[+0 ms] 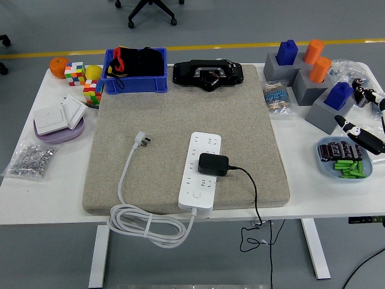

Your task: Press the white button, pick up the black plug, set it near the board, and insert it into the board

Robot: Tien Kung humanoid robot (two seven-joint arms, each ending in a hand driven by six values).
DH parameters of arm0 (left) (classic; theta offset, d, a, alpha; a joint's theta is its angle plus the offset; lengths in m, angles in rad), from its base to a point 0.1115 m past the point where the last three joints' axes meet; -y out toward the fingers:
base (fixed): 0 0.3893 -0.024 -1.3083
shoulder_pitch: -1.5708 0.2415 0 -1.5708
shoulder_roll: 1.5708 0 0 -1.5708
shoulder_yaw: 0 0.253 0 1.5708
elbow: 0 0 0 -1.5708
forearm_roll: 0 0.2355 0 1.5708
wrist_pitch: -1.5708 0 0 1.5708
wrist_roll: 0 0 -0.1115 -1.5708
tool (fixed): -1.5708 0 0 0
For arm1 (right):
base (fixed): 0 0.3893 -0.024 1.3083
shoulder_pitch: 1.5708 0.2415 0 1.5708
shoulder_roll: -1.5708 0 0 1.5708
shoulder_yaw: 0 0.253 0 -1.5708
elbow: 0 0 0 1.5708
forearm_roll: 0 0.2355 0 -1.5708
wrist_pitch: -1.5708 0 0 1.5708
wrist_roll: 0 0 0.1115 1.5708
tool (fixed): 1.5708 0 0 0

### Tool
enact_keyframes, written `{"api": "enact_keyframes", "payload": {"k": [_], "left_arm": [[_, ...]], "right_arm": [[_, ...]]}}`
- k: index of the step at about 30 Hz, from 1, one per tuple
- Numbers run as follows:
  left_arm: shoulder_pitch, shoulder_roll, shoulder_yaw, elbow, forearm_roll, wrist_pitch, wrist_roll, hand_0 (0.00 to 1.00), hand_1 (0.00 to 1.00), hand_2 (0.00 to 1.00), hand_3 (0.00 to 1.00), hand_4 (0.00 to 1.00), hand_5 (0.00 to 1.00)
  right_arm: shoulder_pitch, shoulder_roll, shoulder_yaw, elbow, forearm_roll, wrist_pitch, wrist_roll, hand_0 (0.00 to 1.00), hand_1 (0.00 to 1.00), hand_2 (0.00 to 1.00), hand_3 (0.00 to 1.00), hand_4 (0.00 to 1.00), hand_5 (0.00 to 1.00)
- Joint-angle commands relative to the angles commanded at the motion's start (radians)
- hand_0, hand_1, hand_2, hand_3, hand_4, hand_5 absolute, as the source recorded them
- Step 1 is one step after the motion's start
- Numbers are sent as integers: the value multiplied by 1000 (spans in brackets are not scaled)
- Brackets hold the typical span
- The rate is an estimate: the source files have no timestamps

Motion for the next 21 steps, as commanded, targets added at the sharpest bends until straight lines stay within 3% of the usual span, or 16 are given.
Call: {"api": "enact_keyframes", "payload": {"k": [21], "left_arm": [[7,-5,-12,0,1,2,-3,773,710,666,734,649,545]], "right_arm": [[-23,13,49,30,-8,1,-8,949,904,846,884,998,685]]}}
